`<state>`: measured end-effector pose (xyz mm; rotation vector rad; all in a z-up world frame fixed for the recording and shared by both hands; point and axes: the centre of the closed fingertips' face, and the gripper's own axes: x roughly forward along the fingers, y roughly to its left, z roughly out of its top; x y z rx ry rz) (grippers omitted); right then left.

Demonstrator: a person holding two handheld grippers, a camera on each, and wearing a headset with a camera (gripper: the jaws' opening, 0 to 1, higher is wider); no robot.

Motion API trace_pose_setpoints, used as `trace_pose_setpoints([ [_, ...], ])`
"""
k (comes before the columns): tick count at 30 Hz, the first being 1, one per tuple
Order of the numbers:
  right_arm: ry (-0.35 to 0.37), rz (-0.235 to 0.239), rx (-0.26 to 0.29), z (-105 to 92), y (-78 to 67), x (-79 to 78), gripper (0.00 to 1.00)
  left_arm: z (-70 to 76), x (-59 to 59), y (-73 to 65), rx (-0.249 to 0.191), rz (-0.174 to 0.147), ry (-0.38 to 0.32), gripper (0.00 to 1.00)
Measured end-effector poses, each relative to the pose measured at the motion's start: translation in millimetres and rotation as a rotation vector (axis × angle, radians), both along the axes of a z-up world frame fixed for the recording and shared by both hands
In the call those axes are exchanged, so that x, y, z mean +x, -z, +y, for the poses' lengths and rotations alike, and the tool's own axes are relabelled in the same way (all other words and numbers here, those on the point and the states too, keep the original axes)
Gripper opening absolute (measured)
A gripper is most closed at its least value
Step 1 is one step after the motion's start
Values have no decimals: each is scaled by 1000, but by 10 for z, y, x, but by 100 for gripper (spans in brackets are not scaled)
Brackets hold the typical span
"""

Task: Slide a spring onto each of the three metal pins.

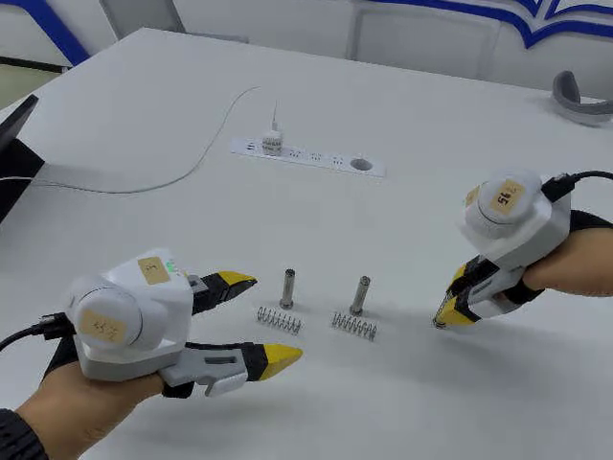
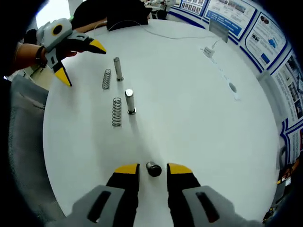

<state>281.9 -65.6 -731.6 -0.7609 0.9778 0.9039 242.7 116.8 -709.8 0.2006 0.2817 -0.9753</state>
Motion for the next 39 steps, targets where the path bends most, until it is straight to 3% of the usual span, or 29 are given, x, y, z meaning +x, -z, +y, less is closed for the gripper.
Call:
trace_pose_setpoints([
  [6,-18,-48,26,127,-201,-41,25,1,7,-11,1,-3,1,60],
  [12,-62,-54,65,388,-268,-123,23,0,6,-22,-2,-8,0,60],
  [25,-144,18,96,843,114,-240,18,5,12,-65,-9,-16,-3,60],
  [39,-158,38,74,881,347,-222,15,31,-2,-59,-2,-11,-5,59],
])
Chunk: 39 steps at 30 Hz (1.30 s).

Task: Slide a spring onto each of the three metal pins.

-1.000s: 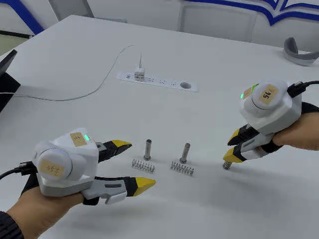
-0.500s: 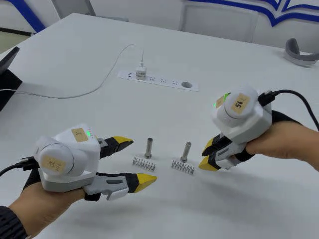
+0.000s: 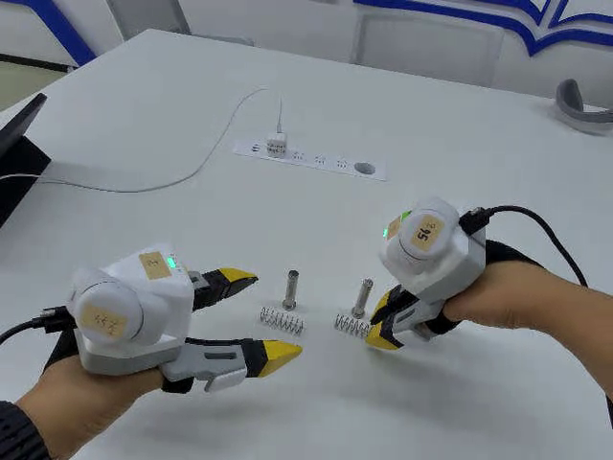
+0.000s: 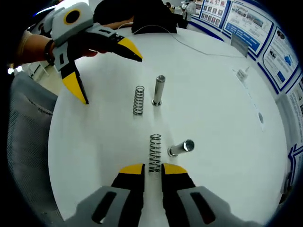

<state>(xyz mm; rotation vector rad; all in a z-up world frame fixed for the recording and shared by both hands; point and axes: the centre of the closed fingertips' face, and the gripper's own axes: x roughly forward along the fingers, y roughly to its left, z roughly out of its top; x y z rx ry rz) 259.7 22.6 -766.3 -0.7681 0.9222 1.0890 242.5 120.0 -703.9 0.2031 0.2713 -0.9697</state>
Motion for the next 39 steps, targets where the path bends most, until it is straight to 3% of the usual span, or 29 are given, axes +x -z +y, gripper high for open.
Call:
trace_pose_setpoints([
  [13,22,31,13,1,47,29,13,-6,-24,-9,6,1,8,58],
  [18,21,35,12,-4,44,8,12,-24,-85,-2,8,3,20,56],
  [25,-2,44,24,-13,-61,-128,12,-166,-226,27,40,-6,90,51],
  [39,-117,19,25,36,-369,-363,12,-478,-240,58,20,4,162,41],
])
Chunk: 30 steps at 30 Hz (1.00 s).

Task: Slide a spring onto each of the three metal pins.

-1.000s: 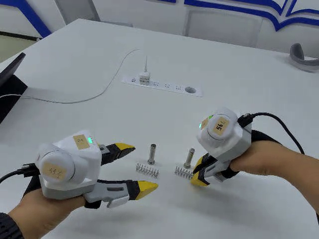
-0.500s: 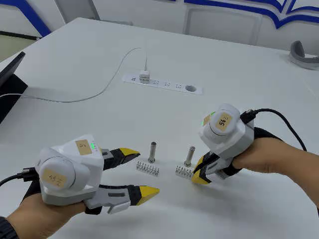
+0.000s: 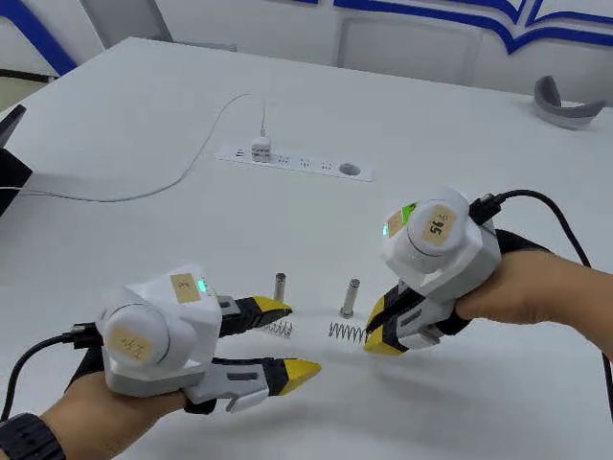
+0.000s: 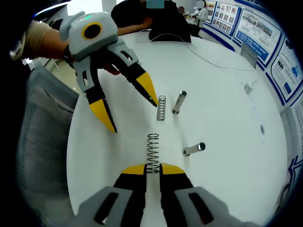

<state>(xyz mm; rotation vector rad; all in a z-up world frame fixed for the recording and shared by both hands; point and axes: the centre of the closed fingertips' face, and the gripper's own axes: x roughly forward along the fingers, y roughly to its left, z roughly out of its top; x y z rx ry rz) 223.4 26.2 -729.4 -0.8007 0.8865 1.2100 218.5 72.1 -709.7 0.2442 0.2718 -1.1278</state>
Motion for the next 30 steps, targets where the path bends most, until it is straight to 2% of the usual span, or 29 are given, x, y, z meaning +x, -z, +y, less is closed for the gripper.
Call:
trace_pose_setpoints([
  [9,-73,-2,-3,89,-69,-132,12,-157,-24,-20,11,-18,47,36],
  [22,-144,-7,-30,128,-100,-209,12,-237,-92,-54,21,-50,103,20],
  [30,-161,-10,-35,147,-131,-227,12,-260,-130,-26,45,-75,131,16],
])
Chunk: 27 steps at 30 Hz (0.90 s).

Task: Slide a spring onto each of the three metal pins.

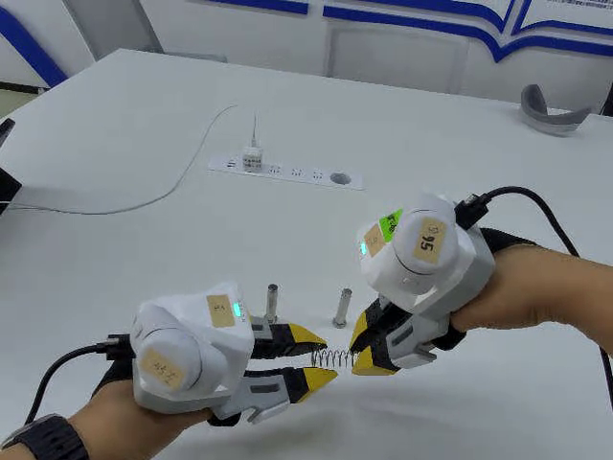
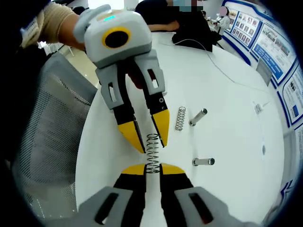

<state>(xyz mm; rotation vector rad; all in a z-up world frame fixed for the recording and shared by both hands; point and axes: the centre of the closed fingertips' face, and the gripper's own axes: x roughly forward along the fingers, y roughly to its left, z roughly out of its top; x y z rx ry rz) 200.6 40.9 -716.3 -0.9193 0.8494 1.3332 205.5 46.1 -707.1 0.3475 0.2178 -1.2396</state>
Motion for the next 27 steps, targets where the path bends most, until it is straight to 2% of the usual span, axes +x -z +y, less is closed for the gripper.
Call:
trace_pose_setpoints([
  [6,-4,3,-4,6,-59,-20,12,-1,-8,2,8,-11,7,13],
  [13,-4,-16,7,55,-211,-15,12,-3,6,-4,15,-20,6,12],
  [27,-35,-60,40,270,-409,-25,11,-12,8,-29,-8,5,-4,11],
])
